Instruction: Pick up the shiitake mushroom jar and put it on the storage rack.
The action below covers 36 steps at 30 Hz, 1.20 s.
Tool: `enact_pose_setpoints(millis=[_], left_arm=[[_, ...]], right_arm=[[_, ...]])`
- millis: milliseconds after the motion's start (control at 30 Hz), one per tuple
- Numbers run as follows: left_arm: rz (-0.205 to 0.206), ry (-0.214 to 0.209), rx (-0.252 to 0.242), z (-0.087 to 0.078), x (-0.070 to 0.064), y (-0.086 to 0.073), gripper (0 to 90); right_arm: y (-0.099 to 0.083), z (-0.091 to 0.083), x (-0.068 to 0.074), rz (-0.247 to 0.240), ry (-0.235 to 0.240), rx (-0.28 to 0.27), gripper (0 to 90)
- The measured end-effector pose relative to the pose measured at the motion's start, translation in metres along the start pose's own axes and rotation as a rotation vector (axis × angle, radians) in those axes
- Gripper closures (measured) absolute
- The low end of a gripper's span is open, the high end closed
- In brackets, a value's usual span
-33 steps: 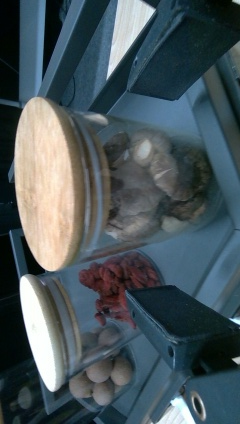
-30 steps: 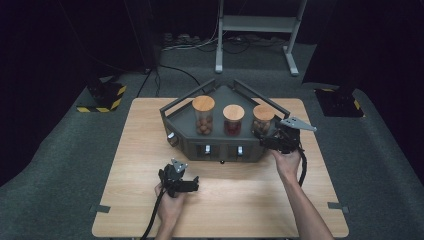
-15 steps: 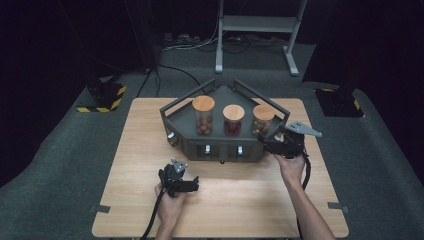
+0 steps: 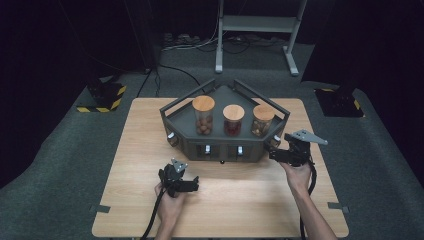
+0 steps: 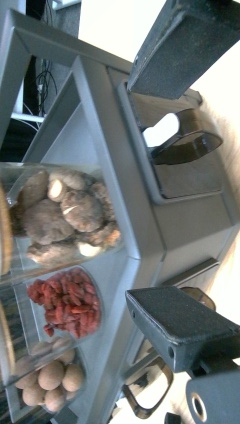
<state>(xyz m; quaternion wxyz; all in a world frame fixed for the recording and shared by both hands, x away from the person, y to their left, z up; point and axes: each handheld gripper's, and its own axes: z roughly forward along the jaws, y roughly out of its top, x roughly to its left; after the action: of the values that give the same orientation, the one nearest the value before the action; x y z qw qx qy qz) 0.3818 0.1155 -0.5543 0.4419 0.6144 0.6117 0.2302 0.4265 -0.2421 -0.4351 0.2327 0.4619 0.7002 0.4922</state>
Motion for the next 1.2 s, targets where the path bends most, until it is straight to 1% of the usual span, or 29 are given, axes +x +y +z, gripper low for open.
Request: enact_pose_setpoints(millis=[233,333,367,467,600,667,767,867,1000,1067,1167,1200], left_arm=[[0.001,0.0,0.001,0.0,0.0,0.0,2.0],[0.006,0.0,0.003,0.0,0.0,0.0,2.0],[0.002,-0.001,0.002,0.0,0.0,0.0,2.0],[0.002,-0.001,0.001,0.0,0.0,0.0,2.0],[0.001,0.0,0.001,0.0,0.0,0.0,2.0],[0.001,0.0,0.001,0.0,0.0,0.0,1.9],[0.002,0.0,0.001,0.0,0.0,0.0,2.0],[0.002,0.0,0.002,0.0,0.0,0.0,1.9],[0.004,0.0,0.002,0.0,0.0,0.0,1.9],[0.002,0.0,0.001,0.0,0.0,0.0,1.9],[0.002,0.0,0.001,0.0,0.0,0.0,1.9],[0.007,0.0,0.003,0.0,0.0,0.0,1.9]], right_arm=[[-0.011,-0.005,-0.001,-0.03,-0.013,0.033,6.7],[-0.016,-0.006,-0.001,-0.03,-0.013,0.038,6.6],[-0.02,-0.006,-0.001,-0.04,-0.018,0.048,6.6],[-0.026,-0.005,-0.001,-0.048,-0.018,0.068,6.5],[-0.034,-0.004,0.002,-0.071,-0.021,0.097,6.4],[-0.038,-0.003,0.002,-0.071,-0.019,0.106,6.1],[-0.045,-0.002,0.0,-0.057,-0.016,0.121,6.0],[-0.052,0.0,-0.001,-0.062,-0.027,0.145,5.9],[-0.058,0.001,-0.003,-0.054,-0.034,0.159,5.8],[-0.065,0.003,-0.003,-0.055,-0.045,0.182,5.8],[-0.07,0.005,-0.003,-0.065,-0.055,0.198,5.7],[-0.072,0.005,-0.002,-0.066,-0.057,0.201,5.8]])
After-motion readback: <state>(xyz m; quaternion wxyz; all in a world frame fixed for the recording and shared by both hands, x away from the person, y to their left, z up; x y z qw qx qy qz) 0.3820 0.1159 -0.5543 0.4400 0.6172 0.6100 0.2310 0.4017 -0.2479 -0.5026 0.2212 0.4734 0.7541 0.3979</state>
